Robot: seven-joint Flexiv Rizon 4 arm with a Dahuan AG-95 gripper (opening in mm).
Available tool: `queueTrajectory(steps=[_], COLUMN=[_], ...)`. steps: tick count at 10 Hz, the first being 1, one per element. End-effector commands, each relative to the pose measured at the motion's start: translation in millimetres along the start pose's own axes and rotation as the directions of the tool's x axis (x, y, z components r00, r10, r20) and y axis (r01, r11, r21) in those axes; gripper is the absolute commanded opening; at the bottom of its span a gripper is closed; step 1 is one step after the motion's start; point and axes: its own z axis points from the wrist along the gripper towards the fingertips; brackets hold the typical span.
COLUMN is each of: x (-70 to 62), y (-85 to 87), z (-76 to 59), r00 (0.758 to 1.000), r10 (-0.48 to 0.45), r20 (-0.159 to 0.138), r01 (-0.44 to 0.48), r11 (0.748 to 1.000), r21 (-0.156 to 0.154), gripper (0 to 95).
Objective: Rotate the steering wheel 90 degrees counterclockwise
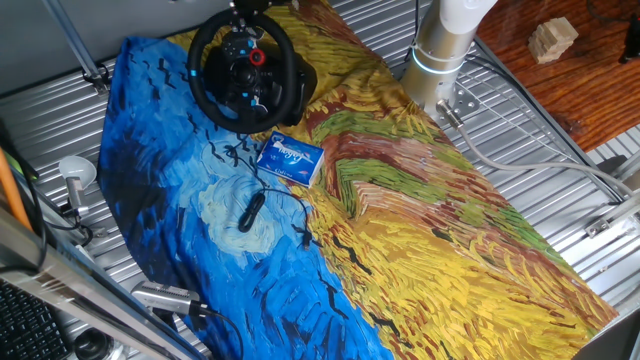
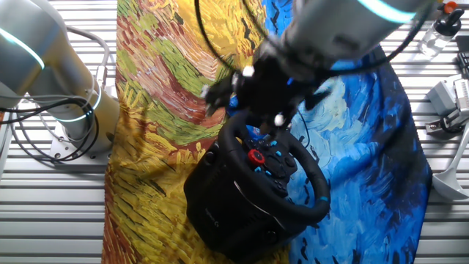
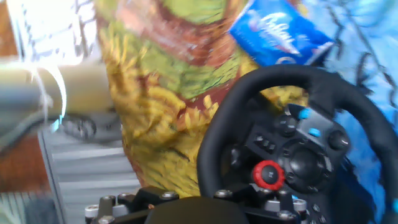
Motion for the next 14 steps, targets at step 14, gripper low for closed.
queueTrajectory(steps=[14], x=[-138.9], y=[48.3], z=[-4.2], r00=[0.358], r10=[0.860], r20=[0.365], r01=[-0.915], r11=[0.400], r21=[-0.044], gripper=[0.0])
